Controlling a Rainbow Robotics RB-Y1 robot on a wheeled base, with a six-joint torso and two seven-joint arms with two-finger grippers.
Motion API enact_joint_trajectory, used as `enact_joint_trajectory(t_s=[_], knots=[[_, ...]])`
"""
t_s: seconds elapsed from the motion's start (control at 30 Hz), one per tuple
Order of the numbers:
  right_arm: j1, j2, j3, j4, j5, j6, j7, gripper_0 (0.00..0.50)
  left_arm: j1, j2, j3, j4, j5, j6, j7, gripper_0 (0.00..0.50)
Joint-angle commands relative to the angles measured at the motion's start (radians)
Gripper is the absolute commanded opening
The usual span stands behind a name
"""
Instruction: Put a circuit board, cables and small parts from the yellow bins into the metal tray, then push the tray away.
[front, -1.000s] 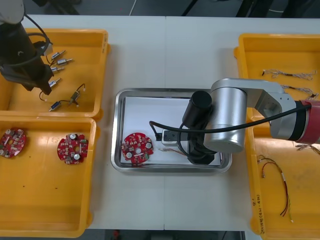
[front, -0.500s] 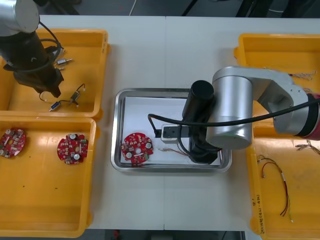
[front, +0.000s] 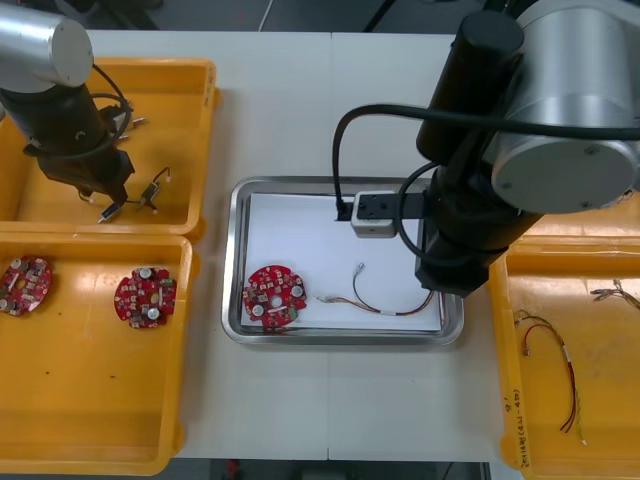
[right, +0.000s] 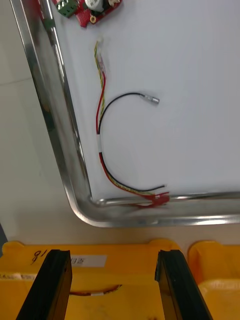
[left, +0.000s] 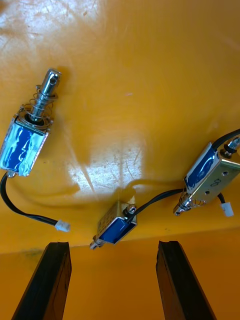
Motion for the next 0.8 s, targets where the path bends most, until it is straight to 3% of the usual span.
enact_joint_trajectory(t_s=[0.03,0.13,0.43,0.63,0.8], knots=[[-0.017,-0.064,-0.113,-0.027,-0.061,0.079,-0.039,0.5,-0.051,-0.018,-0.03,0.016,-0.006,-0.031,-0.095,0.5],[-0.017,-0.08,-0.185,-0.027,-0.091,0.152,-0.049,0.5,-0.05,-0.02,-0.045,0.019,-0.001,-0.045,-0.095,0.5],[-0.017,-0.101,-0.331,-0.024,-0.081,0.152,-0.084,0.5,-0.044,-0.02,-0.047,0.067,0.017,-0.073,-0.128,0.5],[-0.011,-0.15,-0.366,-0.015,-0.059,0.152,-0.115,0.5,-0.044,-0.021,-0.047,0.097,0.031,-0.097,-0.156,0.5],[0.012,-0.182,-0.413,-0.004,-0.053,0.152,-0.219,0.5,-0.042,-0.024,-0.047,0.097,0.042,-0.096,-0.153,0.5]])
